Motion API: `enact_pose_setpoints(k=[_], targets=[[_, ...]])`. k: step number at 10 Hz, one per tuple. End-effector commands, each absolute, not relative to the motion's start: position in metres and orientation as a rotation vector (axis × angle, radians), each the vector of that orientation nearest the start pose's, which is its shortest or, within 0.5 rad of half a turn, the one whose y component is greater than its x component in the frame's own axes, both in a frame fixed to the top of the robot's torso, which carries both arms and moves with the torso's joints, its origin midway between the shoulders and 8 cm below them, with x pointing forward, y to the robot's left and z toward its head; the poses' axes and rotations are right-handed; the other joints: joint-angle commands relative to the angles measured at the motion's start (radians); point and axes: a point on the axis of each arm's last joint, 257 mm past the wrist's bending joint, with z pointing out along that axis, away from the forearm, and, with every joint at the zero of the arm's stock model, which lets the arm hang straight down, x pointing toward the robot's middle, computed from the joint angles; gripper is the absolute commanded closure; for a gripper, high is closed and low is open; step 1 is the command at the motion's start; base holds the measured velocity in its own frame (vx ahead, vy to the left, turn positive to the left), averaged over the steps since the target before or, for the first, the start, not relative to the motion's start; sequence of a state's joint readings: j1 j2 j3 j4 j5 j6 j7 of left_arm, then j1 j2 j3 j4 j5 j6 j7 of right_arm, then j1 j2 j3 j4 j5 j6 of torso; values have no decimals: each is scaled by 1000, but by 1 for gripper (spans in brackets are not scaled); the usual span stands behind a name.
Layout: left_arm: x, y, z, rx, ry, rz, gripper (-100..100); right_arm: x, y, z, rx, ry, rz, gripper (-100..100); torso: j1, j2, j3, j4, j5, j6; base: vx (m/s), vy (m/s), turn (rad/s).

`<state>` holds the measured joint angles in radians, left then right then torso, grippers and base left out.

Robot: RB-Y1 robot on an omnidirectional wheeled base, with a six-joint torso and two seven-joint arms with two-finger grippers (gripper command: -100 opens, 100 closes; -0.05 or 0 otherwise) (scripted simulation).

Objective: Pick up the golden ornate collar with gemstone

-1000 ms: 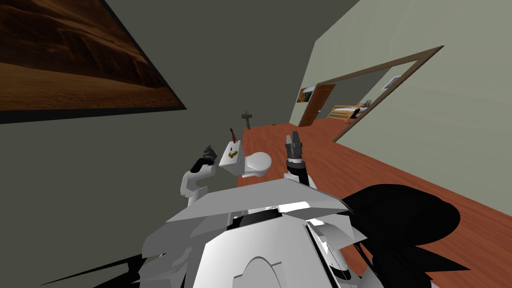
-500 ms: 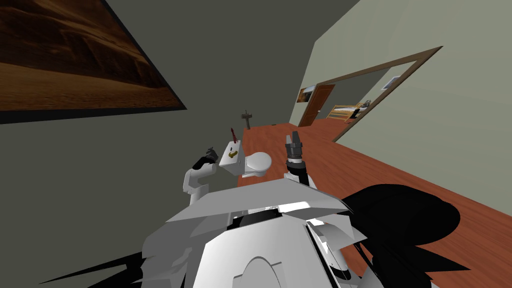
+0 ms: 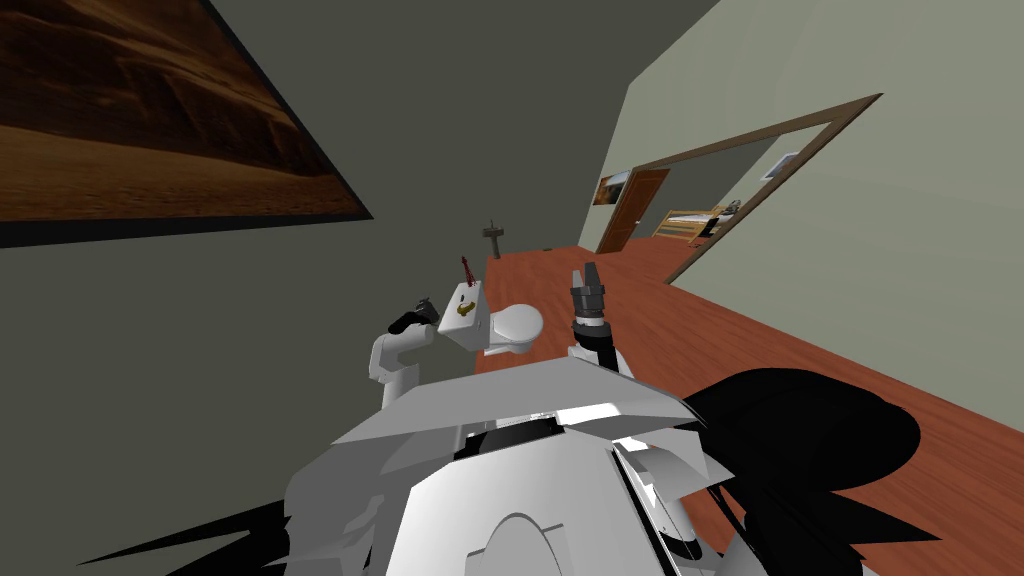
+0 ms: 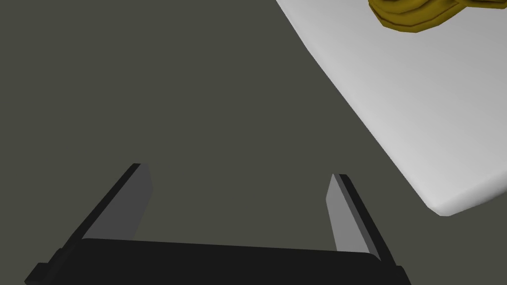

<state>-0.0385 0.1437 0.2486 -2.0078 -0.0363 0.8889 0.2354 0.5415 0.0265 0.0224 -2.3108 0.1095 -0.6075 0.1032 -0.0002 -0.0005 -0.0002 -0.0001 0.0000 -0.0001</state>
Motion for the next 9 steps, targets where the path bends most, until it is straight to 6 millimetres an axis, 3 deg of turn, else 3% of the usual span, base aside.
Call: enact_pose_setpoints(k=[1, 9], targets=[[503, 384, -198, -1748, 1156, -838, -100, 319, -259, 44, 490, 609, 1168, 0, 0, 0, 0, 0, 0, 0, 6, 2, -10], [493, 370, -243, -1962, 1238, -749, -100, 319, -259, 44, 490, 609, 1168, 0, 0, -1, -1, 0, 0, 0, 14, 2, -11]])
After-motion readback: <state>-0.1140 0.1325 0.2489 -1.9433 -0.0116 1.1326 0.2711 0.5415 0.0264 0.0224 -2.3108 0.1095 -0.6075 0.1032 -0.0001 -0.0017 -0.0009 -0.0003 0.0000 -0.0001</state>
